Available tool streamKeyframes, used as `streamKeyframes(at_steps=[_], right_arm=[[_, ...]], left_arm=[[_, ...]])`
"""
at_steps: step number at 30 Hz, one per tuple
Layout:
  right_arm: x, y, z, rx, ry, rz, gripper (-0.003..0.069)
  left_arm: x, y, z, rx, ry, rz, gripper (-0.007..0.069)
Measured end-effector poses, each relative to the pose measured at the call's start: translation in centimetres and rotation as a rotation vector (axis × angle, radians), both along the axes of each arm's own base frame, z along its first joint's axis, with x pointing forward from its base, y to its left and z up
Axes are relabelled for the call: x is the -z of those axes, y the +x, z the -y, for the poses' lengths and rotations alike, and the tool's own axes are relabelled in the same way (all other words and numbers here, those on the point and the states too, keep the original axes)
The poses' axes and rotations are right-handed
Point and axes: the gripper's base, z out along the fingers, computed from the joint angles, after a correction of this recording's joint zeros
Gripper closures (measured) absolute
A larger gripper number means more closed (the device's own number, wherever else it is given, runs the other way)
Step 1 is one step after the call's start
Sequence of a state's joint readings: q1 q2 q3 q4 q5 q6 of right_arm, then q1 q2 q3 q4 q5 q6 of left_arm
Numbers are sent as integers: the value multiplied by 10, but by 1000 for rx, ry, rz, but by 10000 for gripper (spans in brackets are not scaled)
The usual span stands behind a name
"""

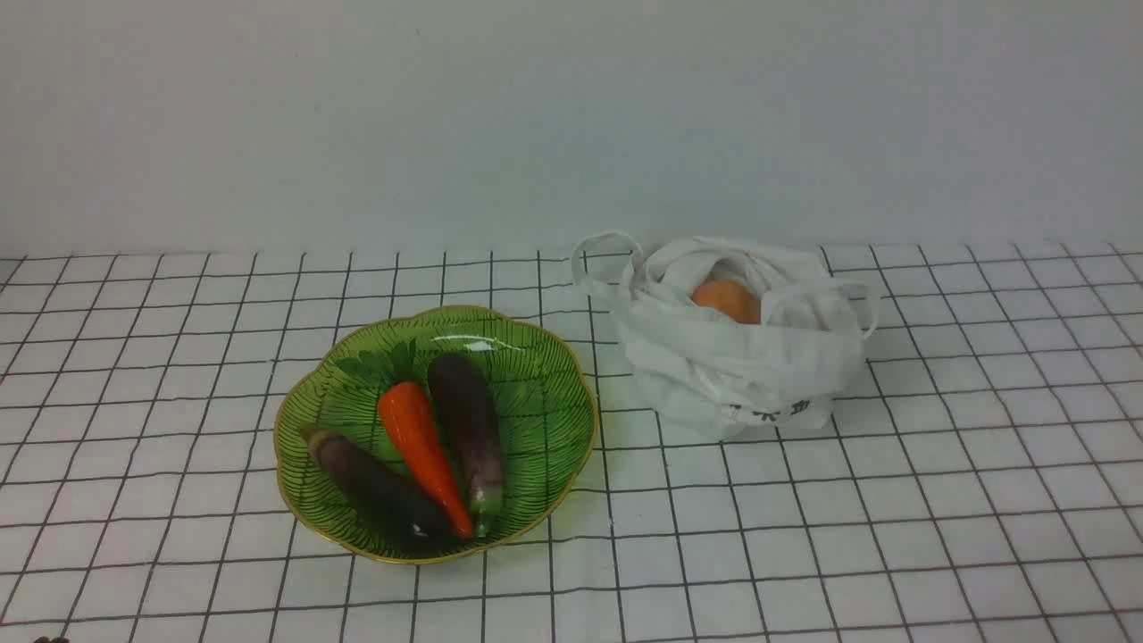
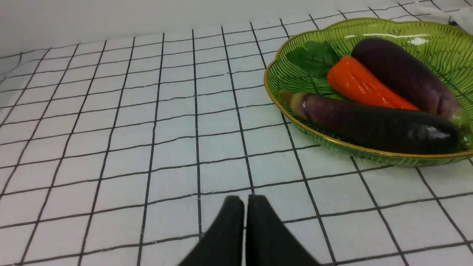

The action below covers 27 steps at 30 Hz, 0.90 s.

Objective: Take vegetables from bag on white checkered tablecloth place on plate.
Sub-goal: 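Reach into the bag and grasp the item inside with the right gripper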

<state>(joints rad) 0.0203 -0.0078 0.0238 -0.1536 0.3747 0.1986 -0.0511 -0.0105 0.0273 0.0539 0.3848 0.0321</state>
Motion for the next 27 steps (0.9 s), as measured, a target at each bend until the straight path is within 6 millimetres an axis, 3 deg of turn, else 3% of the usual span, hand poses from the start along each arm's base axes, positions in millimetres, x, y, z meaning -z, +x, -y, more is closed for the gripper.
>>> streamKeyframes(at_steps=[21, 25, 27], right_arm=[[0, 0, 0, 0, -1, 0, 673], [-4, 1, -2, -9, 73, 62, 673], [-17, 2, -5, -19, 301, 203, 673]], left_arm=[[0, 0, 0, 0, 0, 0, 632], [0, 0, 0, 0, 0, 0, 632], [0, 0, 0, 0, 0, 0, 632]])
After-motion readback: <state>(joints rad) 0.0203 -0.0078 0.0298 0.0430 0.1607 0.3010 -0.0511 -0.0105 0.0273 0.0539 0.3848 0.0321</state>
